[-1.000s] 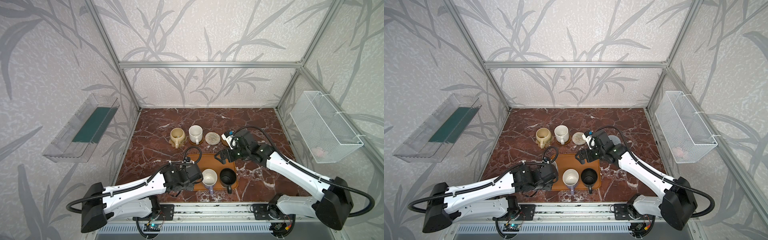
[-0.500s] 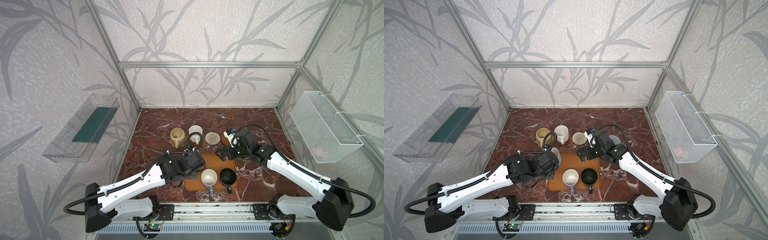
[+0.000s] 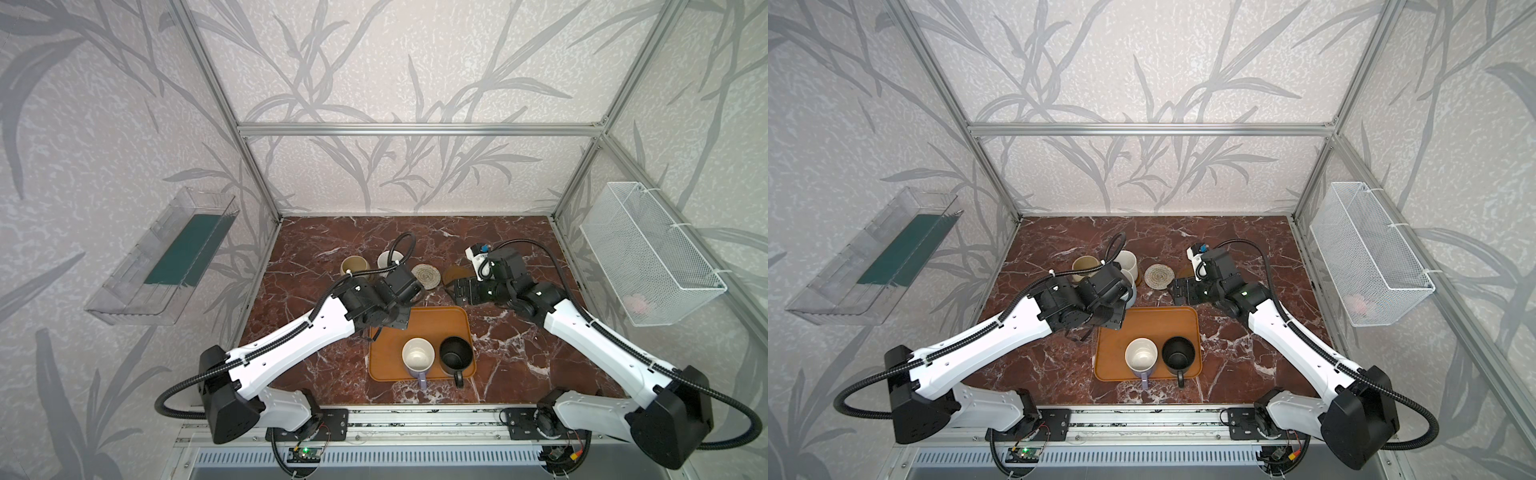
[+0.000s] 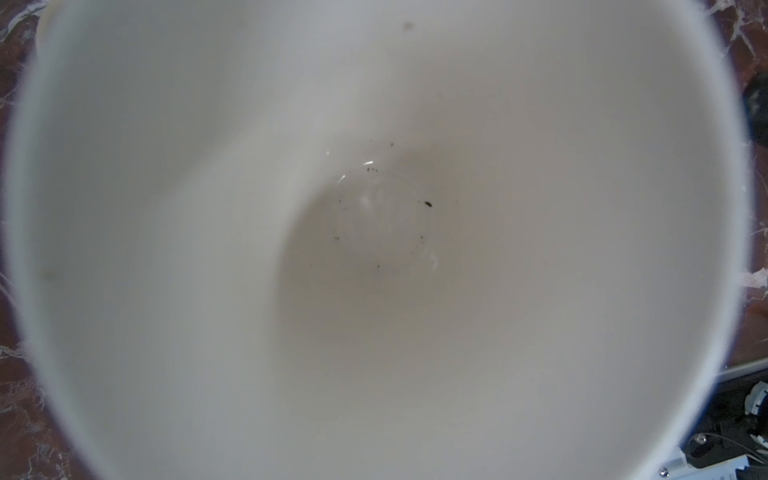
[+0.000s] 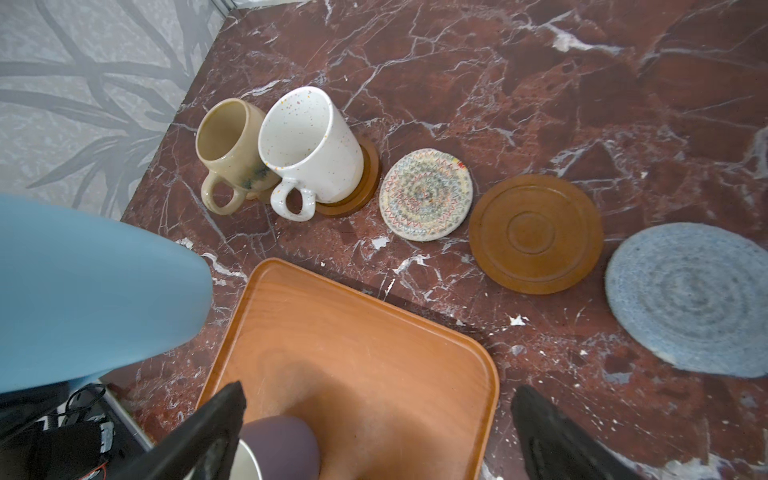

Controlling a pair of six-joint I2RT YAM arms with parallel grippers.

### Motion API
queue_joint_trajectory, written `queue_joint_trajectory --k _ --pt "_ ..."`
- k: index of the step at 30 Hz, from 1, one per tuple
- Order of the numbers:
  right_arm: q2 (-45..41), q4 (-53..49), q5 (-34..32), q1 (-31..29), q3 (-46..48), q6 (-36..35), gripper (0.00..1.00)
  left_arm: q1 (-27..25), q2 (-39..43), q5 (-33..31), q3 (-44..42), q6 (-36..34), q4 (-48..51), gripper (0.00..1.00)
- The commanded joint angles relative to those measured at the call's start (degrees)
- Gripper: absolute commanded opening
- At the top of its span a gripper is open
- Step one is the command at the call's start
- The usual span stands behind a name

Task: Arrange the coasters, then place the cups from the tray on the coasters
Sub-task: 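Carry the light blue mug farther from the robot toward the multicolour woven coaster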

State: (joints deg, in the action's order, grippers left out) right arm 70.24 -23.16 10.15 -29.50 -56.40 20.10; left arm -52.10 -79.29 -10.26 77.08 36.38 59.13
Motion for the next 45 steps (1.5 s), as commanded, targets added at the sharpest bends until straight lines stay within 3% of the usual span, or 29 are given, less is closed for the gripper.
queue_joint_trajectory --k 1,20,45 --pt "-0.5 -1.6 0.4 2.1 -2.0 -1.4 0.99 0.8 -2.2 -0.1 5.1 -3.8 -1.9 0.0" --pt "3.0 1.5 6.2 10.9 0.2 -1.5 0.99 6.3 -20.8 4.9 19.1 -8.5 -5.6 0.0" --pt "4.0 3.9 7.2 14.4 1.7 -0.7 0.99 9.6 -42.9 2.7 35.6 -4.1 -5.7 0.0"
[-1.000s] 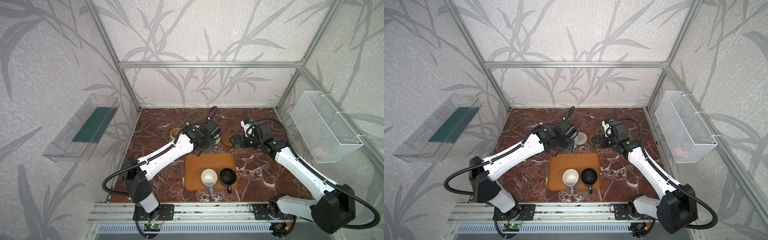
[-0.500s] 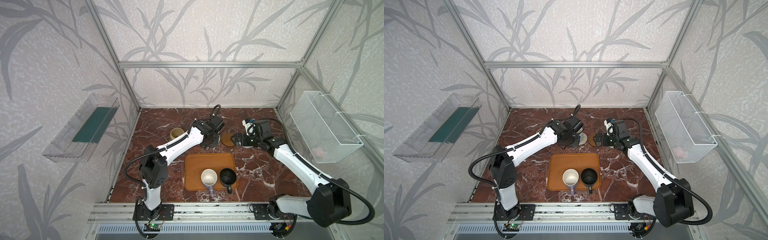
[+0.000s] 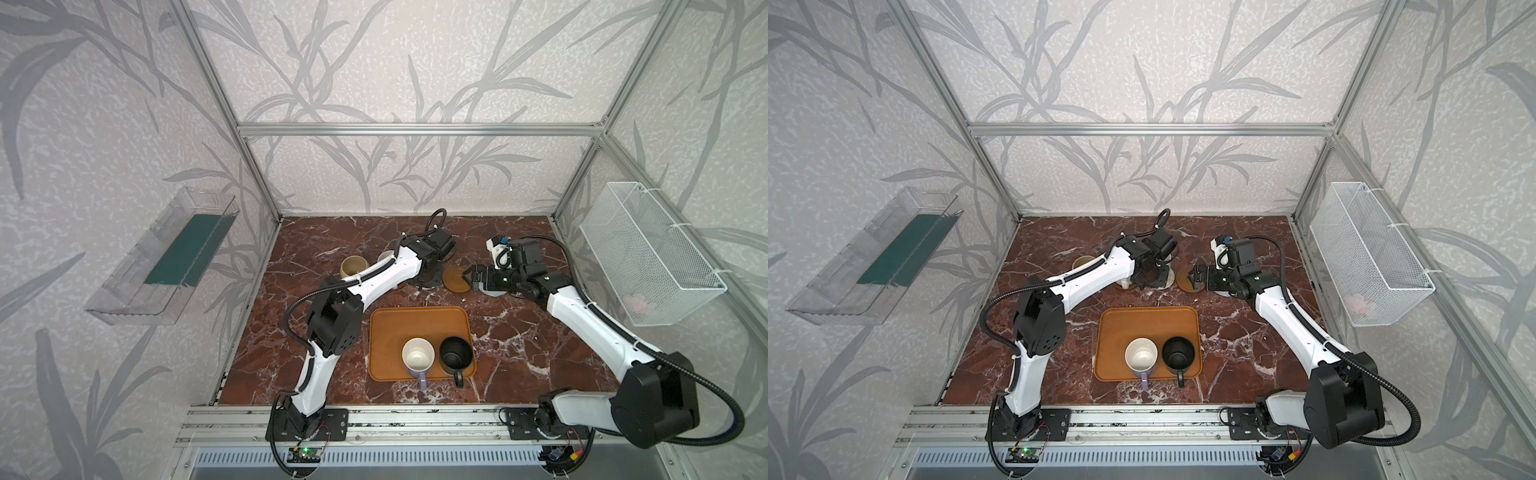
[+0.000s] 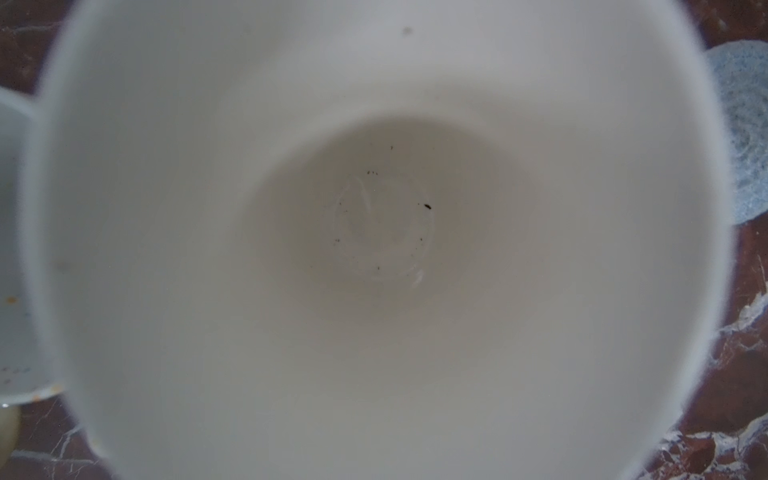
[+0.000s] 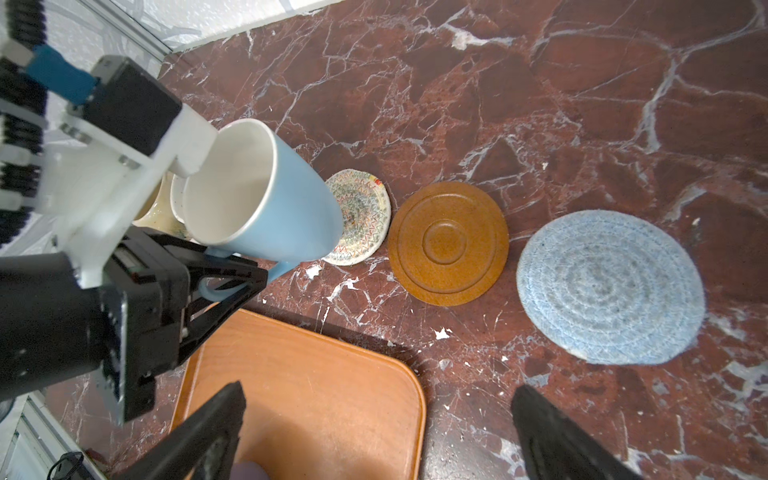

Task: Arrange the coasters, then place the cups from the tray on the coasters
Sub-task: 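Carry the light blue mug farther from the robot toward the multicolour woven coaster, then lower the light blue mug onto the multicolour woven coaster with the left gripper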

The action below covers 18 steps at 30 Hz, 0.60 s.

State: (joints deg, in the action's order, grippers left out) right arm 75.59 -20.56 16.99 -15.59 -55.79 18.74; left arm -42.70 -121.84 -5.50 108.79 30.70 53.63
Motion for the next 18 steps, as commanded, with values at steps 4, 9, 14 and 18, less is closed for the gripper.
queue_joint_trajectory --k 4,9,14,18 --pt "-0.3 1.9 0.9 1.0 0.9 2.3 0.99 0.4 -2.6 -3.1 5.9 3.2 1.0 0.0" --pt "0.4 -0.6 0.8 1.4 -0.8 0.7 0.99 0.5 -3.7 -3.8 5.9 4.4 0.6 0.0" --pt "0.0 0.1 0.2 1.9 0.0 0.3 0.99 0.7 -4.7 -2.9 5.7 5.3 -0.4 0.0" --pt "0.3 0.2 0.6 2.3 0.2 0.3 0.99 0.8 -5.2 -3.6 5.4 5.7 -0.3 0.0"
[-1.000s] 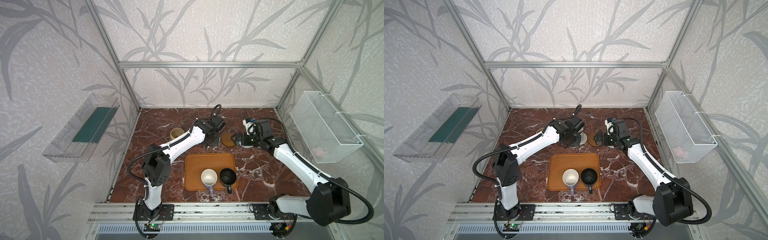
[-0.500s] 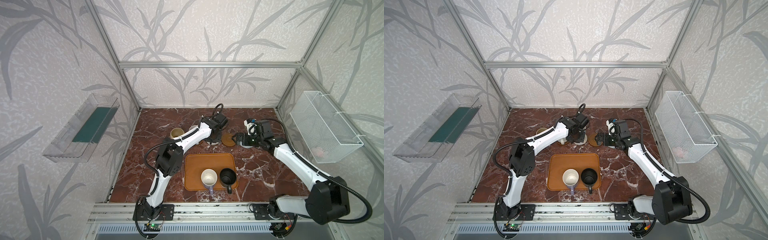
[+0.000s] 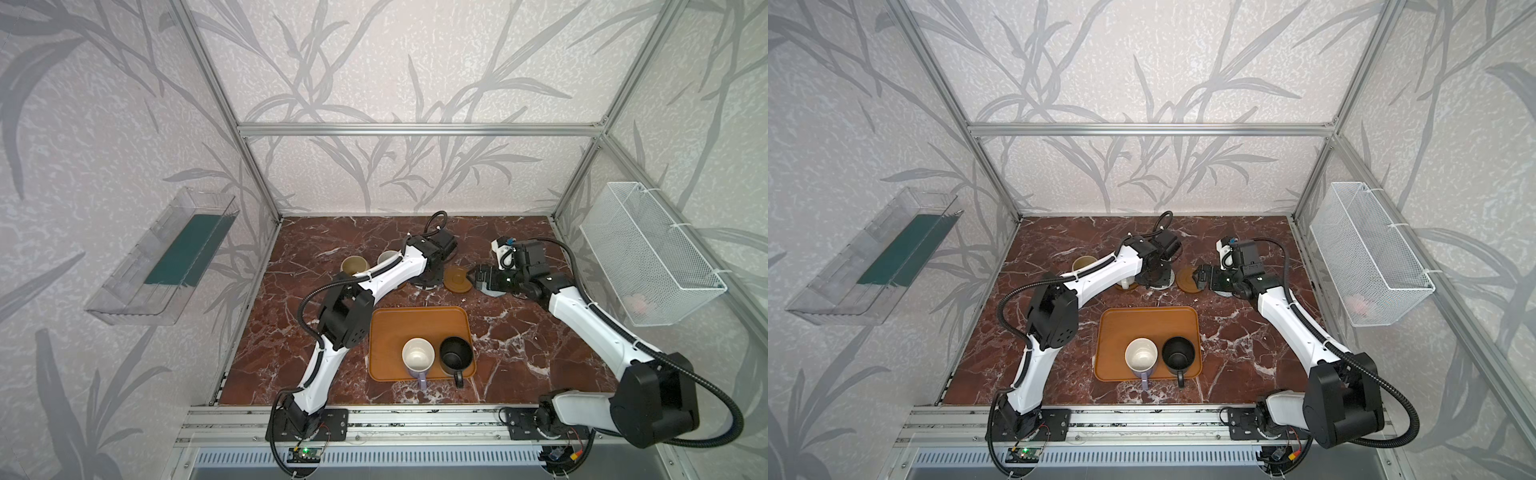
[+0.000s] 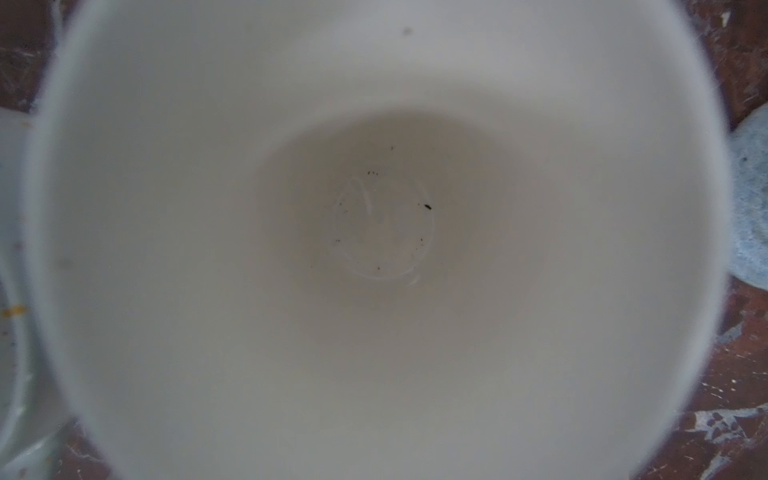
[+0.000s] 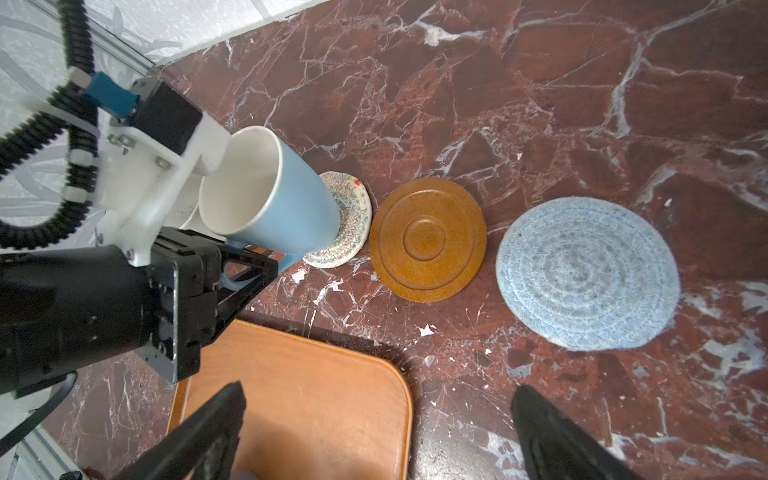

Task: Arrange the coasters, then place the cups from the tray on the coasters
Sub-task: 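Lower the light blue mug onto the multicolour woven coaster with the left gripper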

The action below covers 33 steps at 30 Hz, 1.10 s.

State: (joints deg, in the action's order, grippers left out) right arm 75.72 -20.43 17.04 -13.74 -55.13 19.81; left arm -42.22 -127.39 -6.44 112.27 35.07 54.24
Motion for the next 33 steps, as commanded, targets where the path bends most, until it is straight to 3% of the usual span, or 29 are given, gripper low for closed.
queue_joint_trajectory --k 1,16,33 --pt "0.3 0.0 0.5 0.4 -0.4 -0.8 0.99 0.3 0.2 -2.6 1.8 1.4 -0.9 0.0" --pt "0.5 -0.2 1.3 1.1 -0.3 -1.0 0.99 0.3 -0.1 -2.2 0.0 2.2 -1.4 0.0" --pt "1.3 -0.2 1.8 1.3 -0.6 -0.7 0.99 0.3 0.2 -1.5 -0.8 1.9 -1.6 0.17"
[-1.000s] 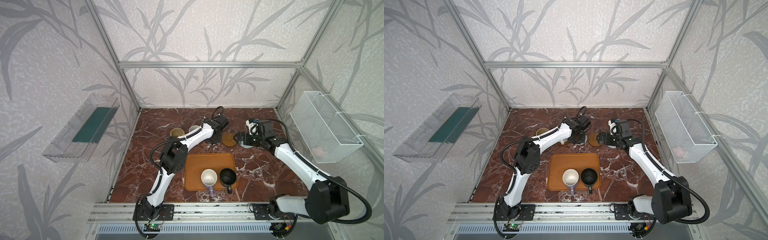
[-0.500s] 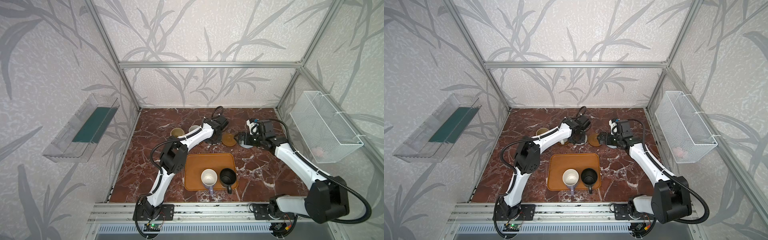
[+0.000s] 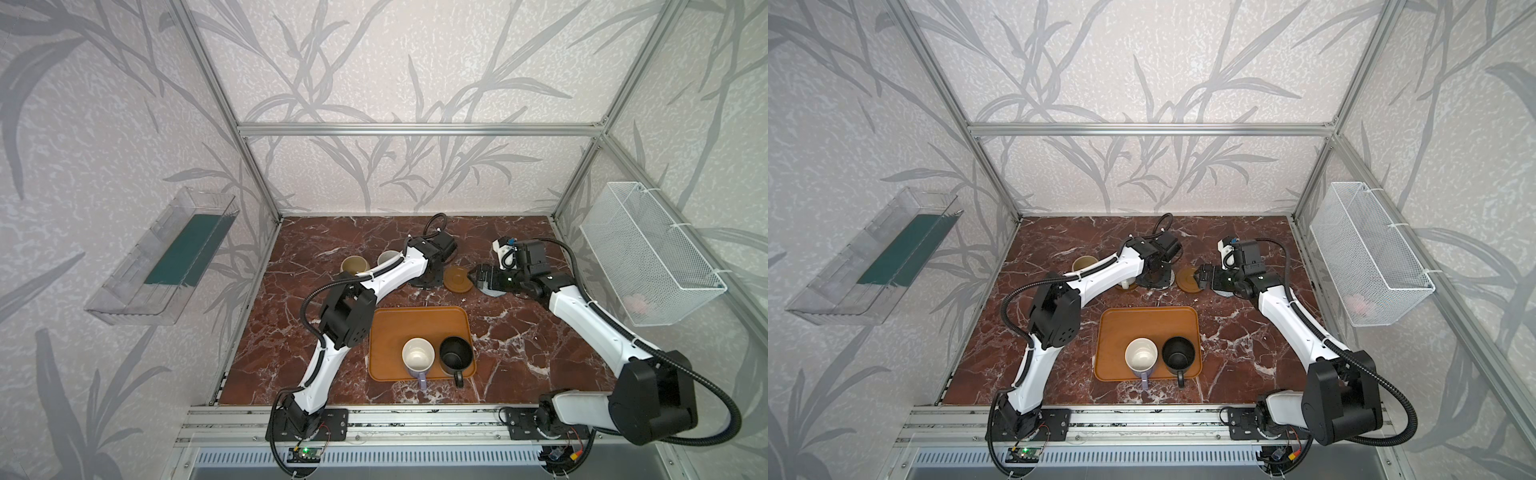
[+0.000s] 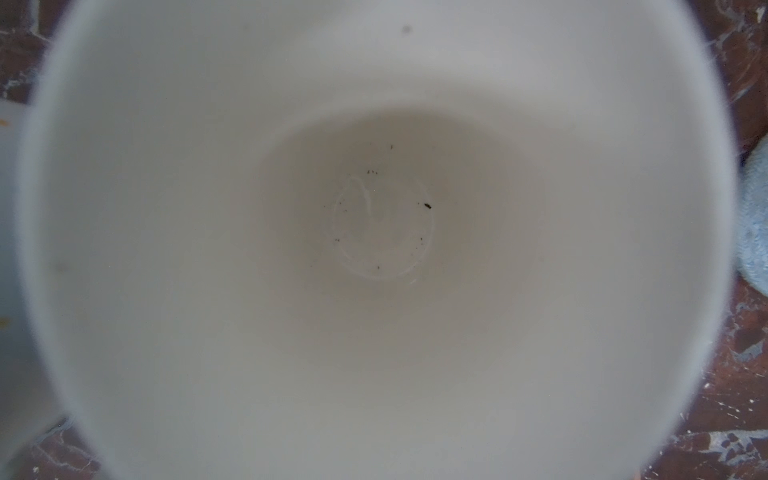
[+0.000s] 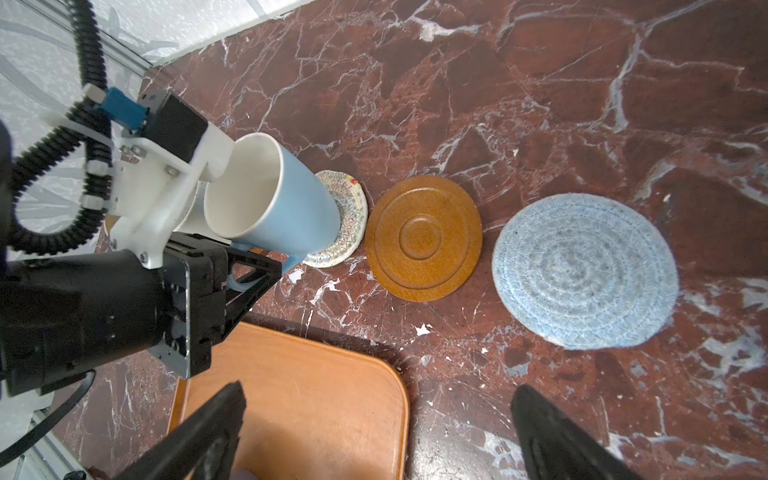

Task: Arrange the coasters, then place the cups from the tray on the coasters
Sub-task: 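Lower the light blue mug onto the multicolour woven coaster with the left gripper, then open the left gripper and raise it while the right gripper moves toward the lavender mug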

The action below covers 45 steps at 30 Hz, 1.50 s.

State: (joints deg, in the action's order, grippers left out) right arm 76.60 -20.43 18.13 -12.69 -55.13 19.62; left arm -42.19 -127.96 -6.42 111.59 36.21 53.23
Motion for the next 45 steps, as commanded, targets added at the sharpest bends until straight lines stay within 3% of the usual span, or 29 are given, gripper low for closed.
queue_joint_trajectory --k 1,11,27,30,38,45 --pt "0.5 -0.3 0.7 0.3 -0.7 -0.6 0.99 0.3 0.8 -1.4 -0.1 0.7 -0.6 0.18" --pt "0.7 -0.7 0.8 0.3 -1.0 -0.7 0.99 0.3 1.4 -2.2 -0.1 0.9 -0.4 0.25" --pt "0.7 -0.3 1.5 0.6 -0.7 -0.7 0.99 0.3 2.8 -2.1 -0.1 0.8 -0.6 0.26" --pt "0.5 -0.6 1.5 0.6 -0.6 -0.9 1.0 0.1 2.8 -1.7 -0.2 1.1 -0.5 0.37" --pt "-0.6 -1.1 2.6 0.8 -0.6 -1.1 0.99 0.2 6.6 1.5 -1.4 1.8 -2.3 0.45" --pt "-4.4 -6.1 4.9 0.7 -1.7 -2.5 0.99 0.1 13.9 4.4 -6.2 3.0 -5.1 0.7"
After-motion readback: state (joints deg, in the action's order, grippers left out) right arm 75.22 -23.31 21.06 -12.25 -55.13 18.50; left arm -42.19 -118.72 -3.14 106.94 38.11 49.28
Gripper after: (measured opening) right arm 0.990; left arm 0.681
